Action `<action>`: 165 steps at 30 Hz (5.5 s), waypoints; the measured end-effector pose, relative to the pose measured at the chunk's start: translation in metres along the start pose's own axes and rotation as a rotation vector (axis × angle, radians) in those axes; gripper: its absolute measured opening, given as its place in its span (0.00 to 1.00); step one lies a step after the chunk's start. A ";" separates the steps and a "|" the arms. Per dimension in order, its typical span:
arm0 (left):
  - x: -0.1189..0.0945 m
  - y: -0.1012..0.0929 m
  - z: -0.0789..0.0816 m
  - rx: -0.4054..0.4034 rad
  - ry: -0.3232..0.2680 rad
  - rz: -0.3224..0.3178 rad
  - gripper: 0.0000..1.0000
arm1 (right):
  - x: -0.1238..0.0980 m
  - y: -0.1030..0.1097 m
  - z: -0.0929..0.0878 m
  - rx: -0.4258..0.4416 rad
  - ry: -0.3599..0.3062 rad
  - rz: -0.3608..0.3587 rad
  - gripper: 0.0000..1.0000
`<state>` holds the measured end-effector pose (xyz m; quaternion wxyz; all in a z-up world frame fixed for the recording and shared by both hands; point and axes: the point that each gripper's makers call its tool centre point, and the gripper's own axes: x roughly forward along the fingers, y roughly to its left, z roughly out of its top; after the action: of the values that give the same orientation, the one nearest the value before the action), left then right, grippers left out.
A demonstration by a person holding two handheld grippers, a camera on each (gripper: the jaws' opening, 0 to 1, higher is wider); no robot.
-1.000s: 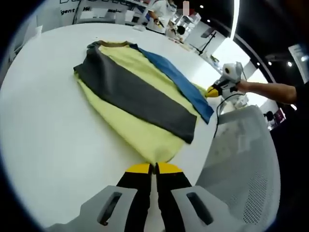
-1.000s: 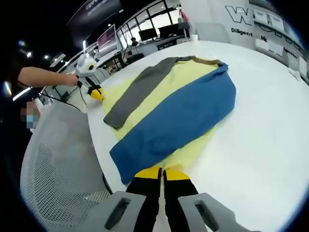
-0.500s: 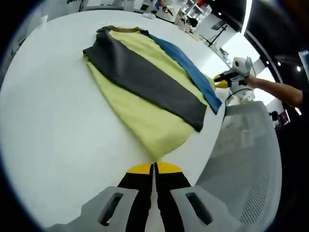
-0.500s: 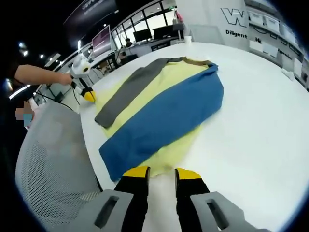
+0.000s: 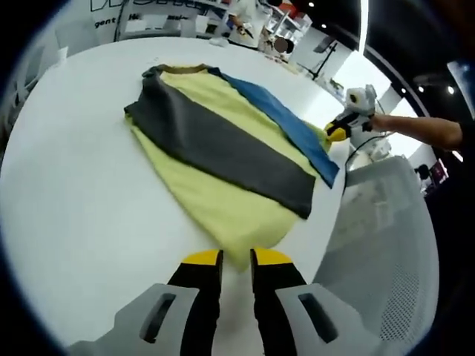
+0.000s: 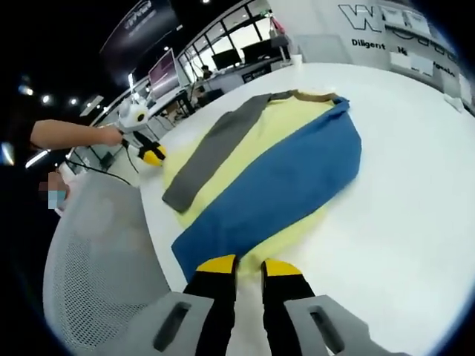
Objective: Fold the garment on the visible template until the final outline fits inside the template.
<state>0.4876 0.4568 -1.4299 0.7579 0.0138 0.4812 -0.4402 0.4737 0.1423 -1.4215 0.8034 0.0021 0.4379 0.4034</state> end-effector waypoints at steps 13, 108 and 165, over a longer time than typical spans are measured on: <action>0.006 -0.002 -0.007 -0.027 0.031 -0.023 0.03 | -0.004 -0.016 -0.003 -0.054 0.012 -0.071 0.00; 0.001 -0.012 -0.025 -0.045 0.212 0.012 0.01 | -0.009 -0.010 -0.034 0.070 0.144 0.041 0.00; 0.075 -0.096 0.044 0.629 -0.017 -0.042 0.33 | 0.010 0.066 -0.002 -0.460 0.034 -0.046 0.45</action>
<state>0.4650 0.3293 -1.4231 0.7112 0.2338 0.3150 -0.5834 0.4324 0.1927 -1.4061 0.7843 -0.1975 0.3477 0.4743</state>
